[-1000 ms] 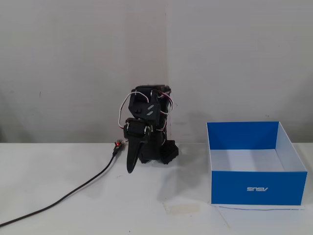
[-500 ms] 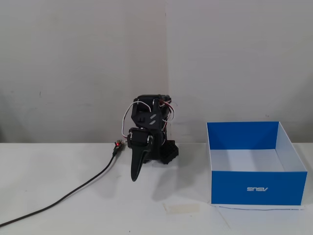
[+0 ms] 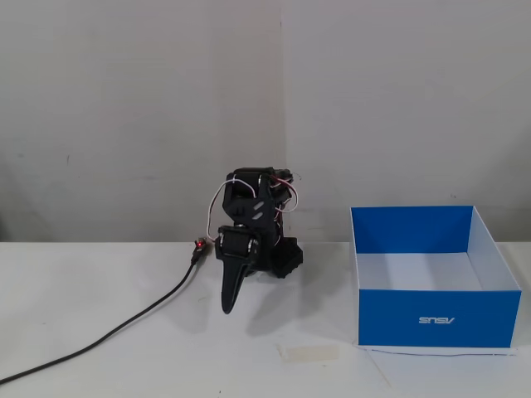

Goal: Pick the gray block and keep it in the box.

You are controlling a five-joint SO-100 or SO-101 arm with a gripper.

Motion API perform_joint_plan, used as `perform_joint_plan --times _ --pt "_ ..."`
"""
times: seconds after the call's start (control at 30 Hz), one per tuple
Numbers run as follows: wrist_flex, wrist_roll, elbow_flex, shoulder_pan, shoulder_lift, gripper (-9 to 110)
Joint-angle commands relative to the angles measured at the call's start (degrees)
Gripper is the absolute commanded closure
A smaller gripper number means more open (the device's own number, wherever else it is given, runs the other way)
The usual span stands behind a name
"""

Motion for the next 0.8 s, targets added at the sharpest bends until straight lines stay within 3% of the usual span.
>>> perform_joint_plan --times 0.0,0.77 --pt "-2.6 0.8 1.0 -0.3 6.9 101" --pt "-3.1 0.8 2.7 0.4 6.9 101"
